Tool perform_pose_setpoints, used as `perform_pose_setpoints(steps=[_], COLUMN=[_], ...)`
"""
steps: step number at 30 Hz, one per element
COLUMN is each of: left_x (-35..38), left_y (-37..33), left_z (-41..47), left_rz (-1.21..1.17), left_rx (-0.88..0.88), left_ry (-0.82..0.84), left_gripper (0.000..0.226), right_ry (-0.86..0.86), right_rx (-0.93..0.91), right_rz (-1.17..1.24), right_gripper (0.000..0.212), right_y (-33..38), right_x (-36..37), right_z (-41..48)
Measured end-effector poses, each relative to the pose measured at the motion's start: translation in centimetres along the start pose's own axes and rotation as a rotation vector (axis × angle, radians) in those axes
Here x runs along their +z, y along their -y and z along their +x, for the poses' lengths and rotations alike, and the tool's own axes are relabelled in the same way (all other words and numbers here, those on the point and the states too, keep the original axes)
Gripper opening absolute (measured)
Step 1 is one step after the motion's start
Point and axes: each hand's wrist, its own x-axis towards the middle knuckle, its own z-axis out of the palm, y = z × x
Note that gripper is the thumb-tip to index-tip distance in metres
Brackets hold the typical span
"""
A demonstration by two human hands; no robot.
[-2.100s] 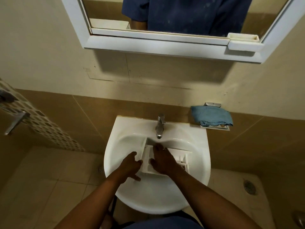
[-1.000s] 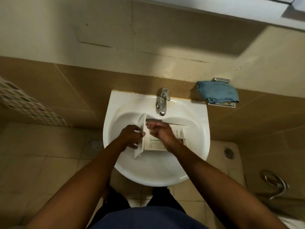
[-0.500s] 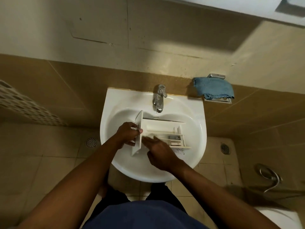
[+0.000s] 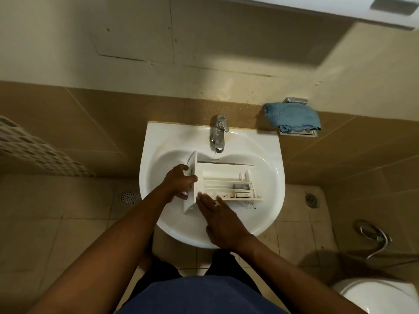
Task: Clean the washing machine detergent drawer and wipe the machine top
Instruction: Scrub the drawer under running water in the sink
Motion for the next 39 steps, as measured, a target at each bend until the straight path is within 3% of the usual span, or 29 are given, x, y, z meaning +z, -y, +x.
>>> perform_pose_setpoints(steps=[4,6,11,18,22,24,28,32,34,39], left_x=[0.0,0.1,0.2,0.4,0.3,0.3,0.3,0.1,0.2,0.2], left_y=[0.1,0.0,0.2,0.2,0.4,0.4,0.6,0.7,0.5,0.6], left_z=[-0.1,-0.1,-0.2,0.0,0.1,0.1,0.2,0.2,0.2,0.2], left_rz=[0.02,0.023,0.011,0.014,0.003,0.001,-0.01,0.002,0.002,-0.02], left_rx=[0.007,0.007,0.0,0.015,0.011,0.014,0.012,0.012,0.013,0.005], left_ry=[0.003,0.005,-0.014,-0.023,-0.021,-0.021,-0.016,-0.005,-0.002,-0.013], left_gripper=[0.066,0.066,0.068,0.067,0.067,0.068,0.069,0.069,0.069,0.069], right_ry=[-0.098,-0.138,-0.025,-0.139,-0.069,-0.056,-0.121,-0.209,-0.317,-0.126], right_rx=[0.026,0.068,-0.017,0.033,-0.022,-0.038,0.044,0.105,0.071,-0.025], right_rz=[-0.149,-0.086,-0.026,-0.158,-0.043,-0.111,-0.242,-0.026,-0.05,-0.035], right_gripper=[0.07,0.063,0.079,0.063,0.071,0.07,0.053,0.048,0.05,0.069], right_y=[-2.3,-2.2,0.3,-2.5,0.7,0.2,-3.9,-3.2,-1.3,-1.1], right_x=[-1.2,-1.5,-0.1,-1.3,-0.6,0.6,3.4,1.5,-0.1,0.9], right_z=[-1.4,-0.4,0.9,-0.4,1.2,-0.1,-5.5,-5.2,-2.2,0.3])
